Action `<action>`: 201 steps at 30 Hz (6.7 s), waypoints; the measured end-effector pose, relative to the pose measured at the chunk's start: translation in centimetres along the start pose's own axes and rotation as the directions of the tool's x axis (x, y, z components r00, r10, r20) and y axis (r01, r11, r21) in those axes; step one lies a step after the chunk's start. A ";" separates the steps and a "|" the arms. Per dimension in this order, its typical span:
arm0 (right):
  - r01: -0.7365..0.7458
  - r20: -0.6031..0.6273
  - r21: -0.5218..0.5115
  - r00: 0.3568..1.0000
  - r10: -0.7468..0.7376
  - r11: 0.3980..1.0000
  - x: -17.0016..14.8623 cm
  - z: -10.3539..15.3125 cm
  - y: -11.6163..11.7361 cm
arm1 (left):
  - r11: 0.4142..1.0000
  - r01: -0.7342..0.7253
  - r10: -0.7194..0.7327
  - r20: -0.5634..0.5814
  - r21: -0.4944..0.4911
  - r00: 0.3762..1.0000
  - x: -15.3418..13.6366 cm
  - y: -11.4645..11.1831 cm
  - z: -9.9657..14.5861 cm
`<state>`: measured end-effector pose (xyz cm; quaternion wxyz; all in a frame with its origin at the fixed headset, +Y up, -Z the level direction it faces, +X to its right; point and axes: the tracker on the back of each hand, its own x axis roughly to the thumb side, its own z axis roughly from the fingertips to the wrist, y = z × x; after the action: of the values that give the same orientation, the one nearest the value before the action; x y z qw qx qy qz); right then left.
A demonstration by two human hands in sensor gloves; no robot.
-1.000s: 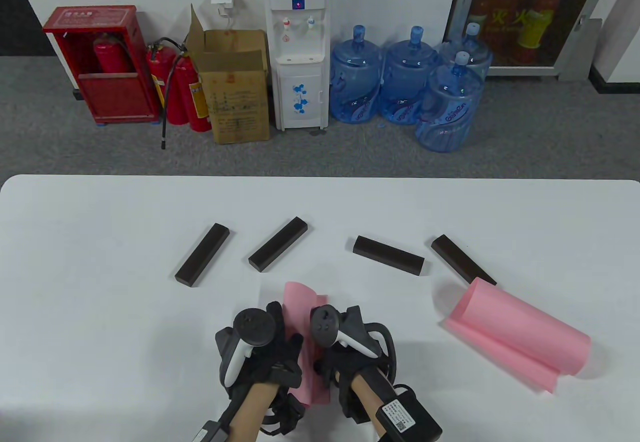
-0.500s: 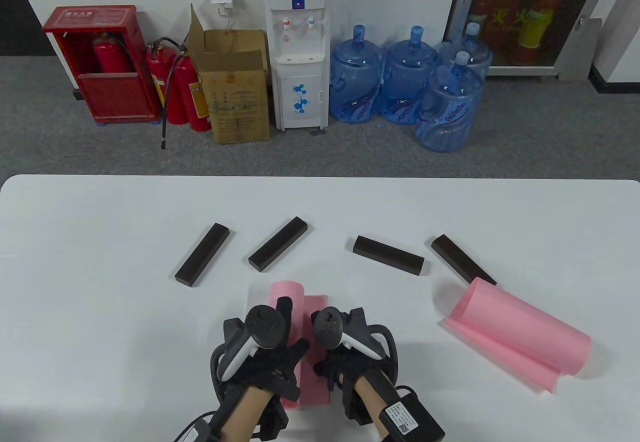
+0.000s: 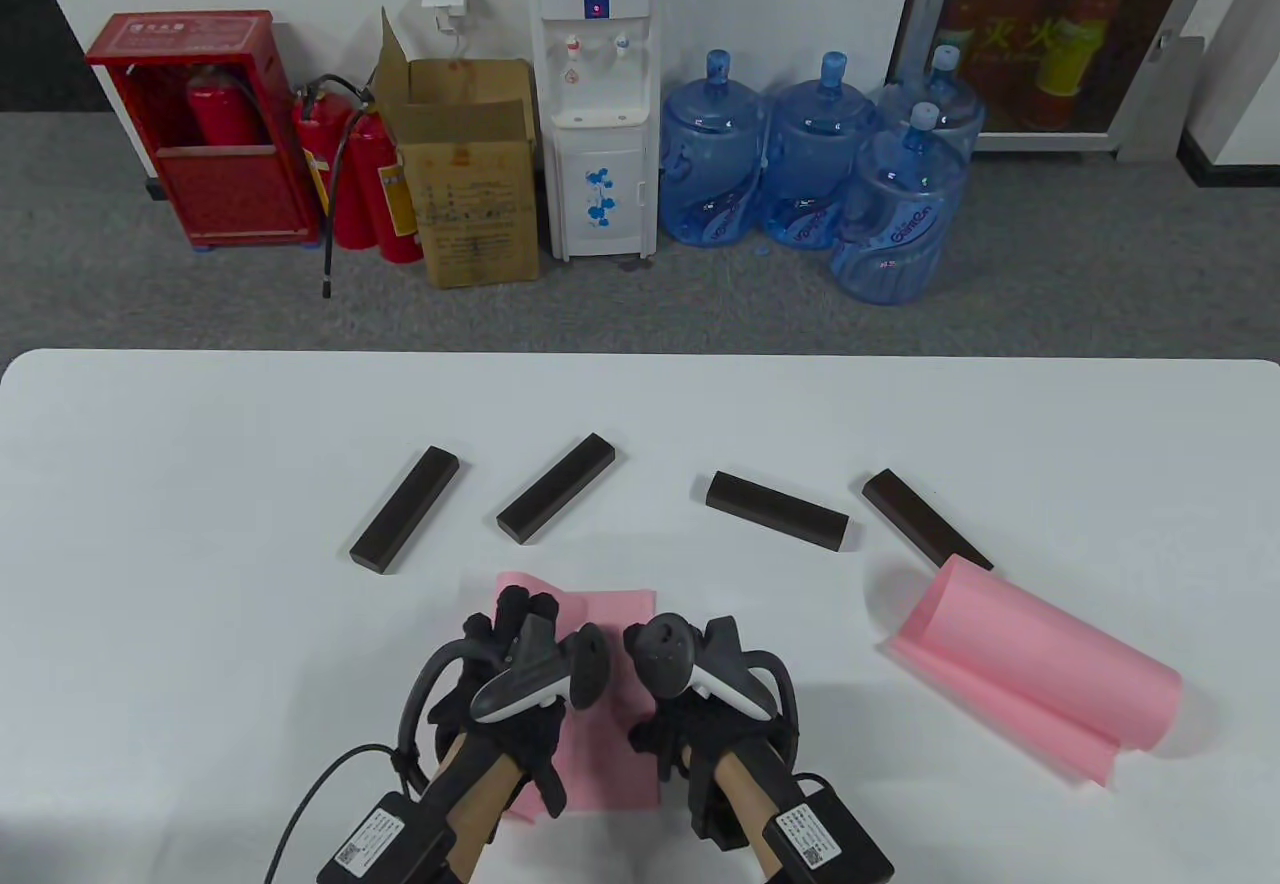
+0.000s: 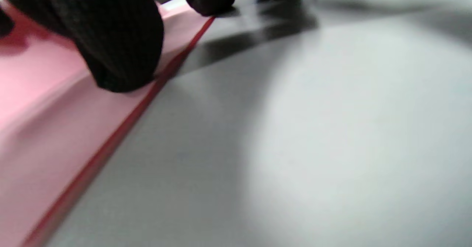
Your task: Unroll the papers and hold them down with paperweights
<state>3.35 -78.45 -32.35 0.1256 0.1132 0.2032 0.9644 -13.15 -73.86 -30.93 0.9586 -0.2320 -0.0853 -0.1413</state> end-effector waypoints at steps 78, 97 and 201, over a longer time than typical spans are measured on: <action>-0.409 -0.466 -0.183 0.837 0.287 0.894 -7.5 -12.1 -12.5 | 0.871 -0.491 0.482 -0.163 -0.012 0.861 -20.4 -9.9 -0.5; -0.012 -0.227 -0.260 0.973 -0.050 0.965 4.5 -1.4 -7.1 | 0.865 -0.501 0.494 -0.161 -0.009 0.855 -20.4 -10.0 -0.5; -0.236 -0.245 -0.273 0.954 0.170 0.933 -12.6 5.3 -4.8 | 0.938 -0.139 0.256 -0.365 0.317 0.895 -18.3 10.0 -8.5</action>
<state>17.64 -75.89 -31.73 0.0172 0.0072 0.0545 0.9983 -26.57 -65.05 -46.76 0.9881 -0.0663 0.1179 -0.0730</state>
